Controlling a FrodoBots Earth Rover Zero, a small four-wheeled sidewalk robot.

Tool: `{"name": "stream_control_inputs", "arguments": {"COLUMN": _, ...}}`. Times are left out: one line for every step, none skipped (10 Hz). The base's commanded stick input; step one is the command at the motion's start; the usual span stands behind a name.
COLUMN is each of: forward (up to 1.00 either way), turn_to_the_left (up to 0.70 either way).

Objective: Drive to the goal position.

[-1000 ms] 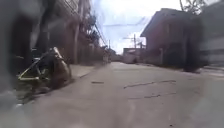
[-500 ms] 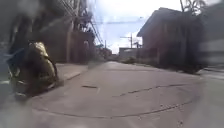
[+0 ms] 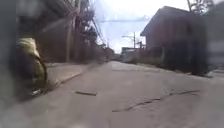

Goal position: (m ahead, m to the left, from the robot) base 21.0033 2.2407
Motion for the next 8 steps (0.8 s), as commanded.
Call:
{"name": "stream_control_inputs", "arguments": {"forward": 1.0, "turn_to_the_left": -0.12}}
{"name": "stream_control_inputs", "arguments": {"forward": 1.0, "turn_to_the_left": -0.4}}
{"name": "stream_control_inputs", "arguments": {"forward": 1.0, "turn_to_the_left": -0.39}}
{"name": "stream_control_inputs", "arguments": {"forward": 1.0, "turn_to_the_left": -0.36}}
{"name": "stream_control_inputs", "arguments": {"forward": 1.0, "turn_to_the_left": -0.23}}
{"name": "stream_control_inputs", "arguments": {"forward": 1.0, "turn_to_the_left": -0.09}}
{"name": "stream_control_inputs", "arguments": {"forward": 1.0, "turn_to_the_left": -0.05}}
{"name": "stream_control_inputs", "arguments": {"forward": 1.0, "turn_to_the_left": -0.05}}
